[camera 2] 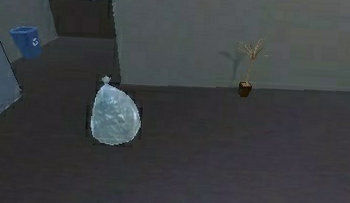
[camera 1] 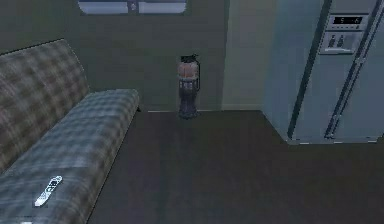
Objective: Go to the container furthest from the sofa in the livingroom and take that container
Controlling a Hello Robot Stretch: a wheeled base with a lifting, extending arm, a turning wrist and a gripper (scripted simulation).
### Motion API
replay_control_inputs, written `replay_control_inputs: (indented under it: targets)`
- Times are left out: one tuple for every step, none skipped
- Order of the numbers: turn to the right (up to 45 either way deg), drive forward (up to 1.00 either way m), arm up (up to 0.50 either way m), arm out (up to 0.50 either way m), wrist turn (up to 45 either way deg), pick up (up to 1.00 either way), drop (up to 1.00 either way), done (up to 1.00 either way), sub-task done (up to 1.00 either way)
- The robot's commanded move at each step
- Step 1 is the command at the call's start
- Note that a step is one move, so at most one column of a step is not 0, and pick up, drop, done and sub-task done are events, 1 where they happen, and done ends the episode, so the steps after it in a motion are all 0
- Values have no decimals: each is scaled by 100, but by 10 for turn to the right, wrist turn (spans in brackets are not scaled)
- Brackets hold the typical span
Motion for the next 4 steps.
replay_control_inputs:
  targets:
    - [0,100,0,0,0,0,0,0,0]
    - [0,60,0,0,0,0,0,0,0]
    - [450,0,0,0,0,0,0,0,0]
    - [450,0,0,0,0,0,0,0,0]
